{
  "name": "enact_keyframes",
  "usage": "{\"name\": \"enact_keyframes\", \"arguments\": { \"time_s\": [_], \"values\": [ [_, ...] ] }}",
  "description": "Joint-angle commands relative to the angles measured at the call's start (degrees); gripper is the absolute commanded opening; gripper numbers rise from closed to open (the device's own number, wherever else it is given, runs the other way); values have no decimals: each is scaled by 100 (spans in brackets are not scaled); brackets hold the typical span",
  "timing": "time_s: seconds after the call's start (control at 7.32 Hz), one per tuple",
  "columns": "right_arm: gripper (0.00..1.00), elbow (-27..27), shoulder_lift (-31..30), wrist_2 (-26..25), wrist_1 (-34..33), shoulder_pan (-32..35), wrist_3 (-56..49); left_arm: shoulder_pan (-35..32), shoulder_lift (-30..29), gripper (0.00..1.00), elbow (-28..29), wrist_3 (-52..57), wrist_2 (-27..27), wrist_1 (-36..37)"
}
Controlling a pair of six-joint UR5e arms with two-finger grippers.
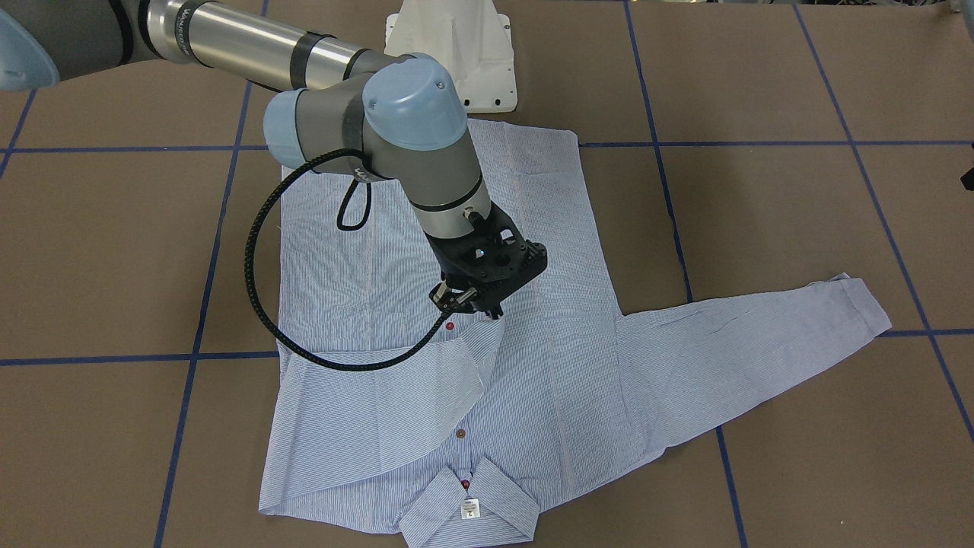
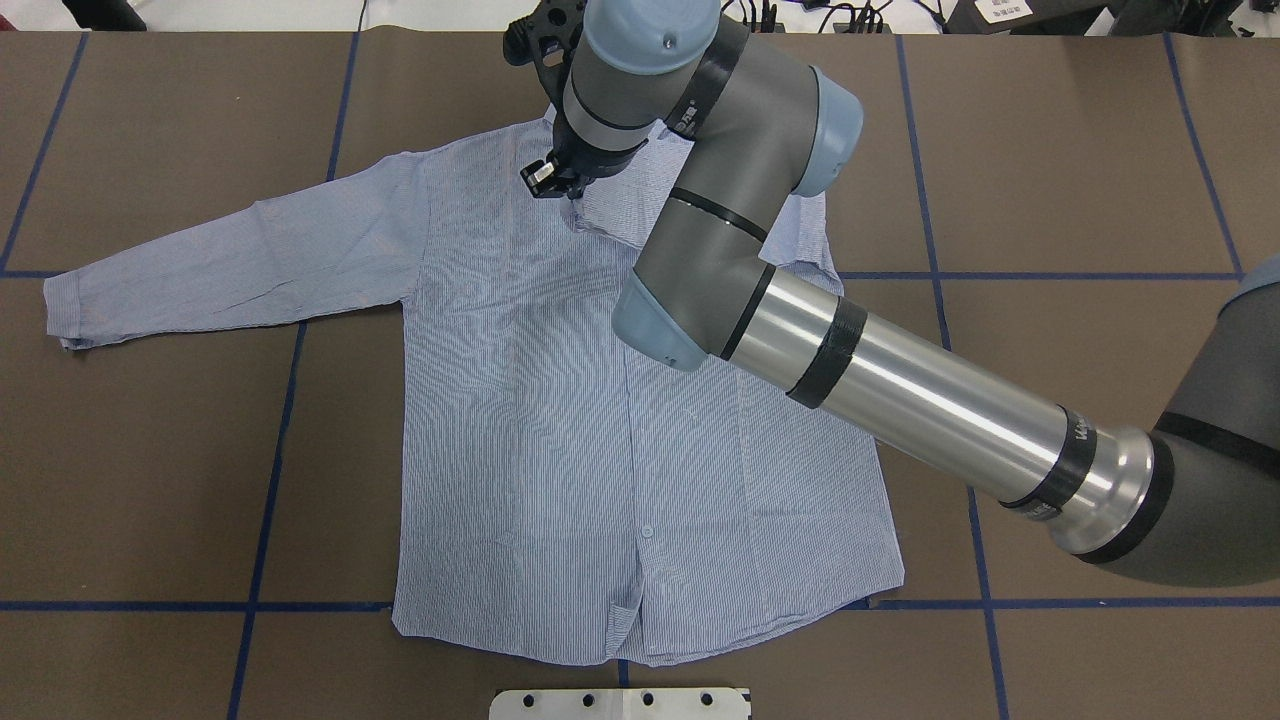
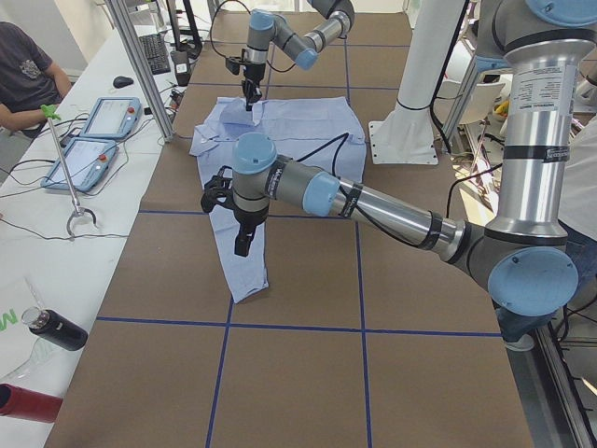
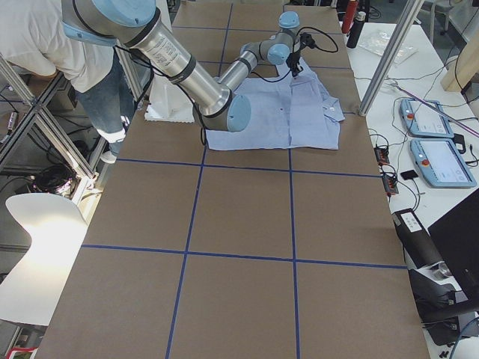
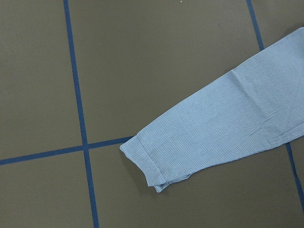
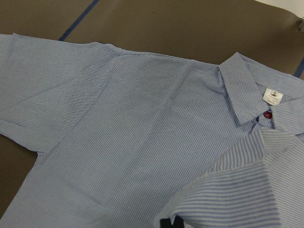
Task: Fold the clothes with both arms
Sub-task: 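Carry the held sleeve across the shirt front toward the collar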
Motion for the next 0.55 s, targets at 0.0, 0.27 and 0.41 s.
{"name": "enact_keyframes", "arguments": {
  "time_s": [0.0, 0.27, 0.41],
  "values": [
    [0, -730, 276, -340, 560, -285, 0, 0, -21, 100, 29, 4, 0, 0],
    [0, -856, 417, -533, 562, -400, -9, 0, -38, 100, 47, 4, 9, 0],
    [0, -856, 427, -630, 571, -453, -9, 0, -47, 100, 47, 4, 9, 0]
  ]
}}
